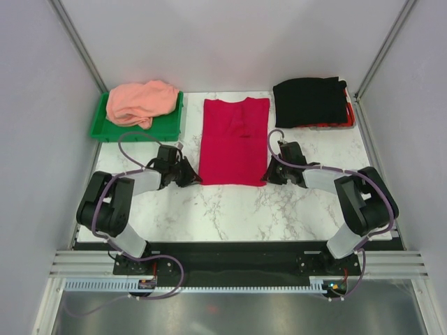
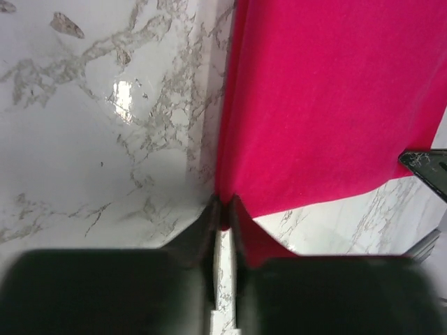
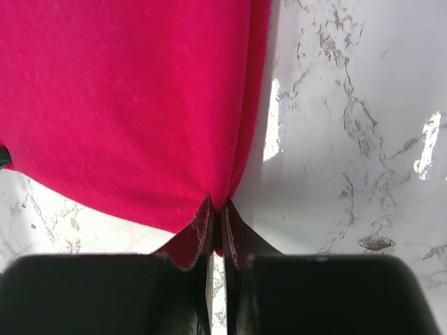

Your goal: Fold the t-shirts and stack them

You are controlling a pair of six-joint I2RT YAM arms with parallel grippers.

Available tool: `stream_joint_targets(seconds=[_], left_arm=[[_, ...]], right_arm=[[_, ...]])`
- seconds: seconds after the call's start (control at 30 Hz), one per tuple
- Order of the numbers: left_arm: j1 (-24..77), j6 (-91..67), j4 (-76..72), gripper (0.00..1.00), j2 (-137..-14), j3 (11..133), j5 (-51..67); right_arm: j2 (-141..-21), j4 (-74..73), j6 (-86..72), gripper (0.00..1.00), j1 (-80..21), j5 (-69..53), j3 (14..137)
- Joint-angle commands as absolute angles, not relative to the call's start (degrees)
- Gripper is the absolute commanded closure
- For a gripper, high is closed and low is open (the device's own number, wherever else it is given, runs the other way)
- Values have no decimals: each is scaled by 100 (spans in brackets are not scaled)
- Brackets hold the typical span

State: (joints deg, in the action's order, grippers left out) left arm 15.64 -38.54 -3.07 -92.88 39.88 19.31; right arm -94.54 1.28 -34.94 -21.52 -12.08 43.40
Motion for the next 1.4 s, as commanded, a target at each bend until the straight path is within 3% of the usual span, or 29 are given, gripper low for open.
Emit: stream_joint_targets(seconds=[0.0,0.07,0.23,0.43,0.63,0.83,1.07,1.37], left_arm=[[1626,-4016,-466,98,-9404,3867,1881],[1670,-4087,-475,98,-9308,3859,1881],[2003,-4288,-150,98,-8606,3701,1724],[2899,-4622,1228,98,-6886,3489,926],[4209,-5438,2783,98,-5330,3683,107],[5175,-6134,3680,98,-4869,4102,-279],[5371,-5635,4674,98,-5474,5685,-1537],[4019,-4747,4298,98,-6872,6671,-923]], right_arm=[[-9633,-167,-3471,91,-2153,-1125,4122],[-9580,-202,-3507,100,-2153,-1195,4105],[-9124,-465,-3551,100,-2145,-1248,3929],[-7449,-1414,-3507,100,-2162,-1292,3525],[-5664,-3153,-3788,100,-2285,-1205,3533],[-4536,-4595,-4121,100,-2417,-1090,4138],[-5368,-5185,-3639,100,-2426,-159,5764],[-7241,-4887,-3033,100,-2312,624,7276]])
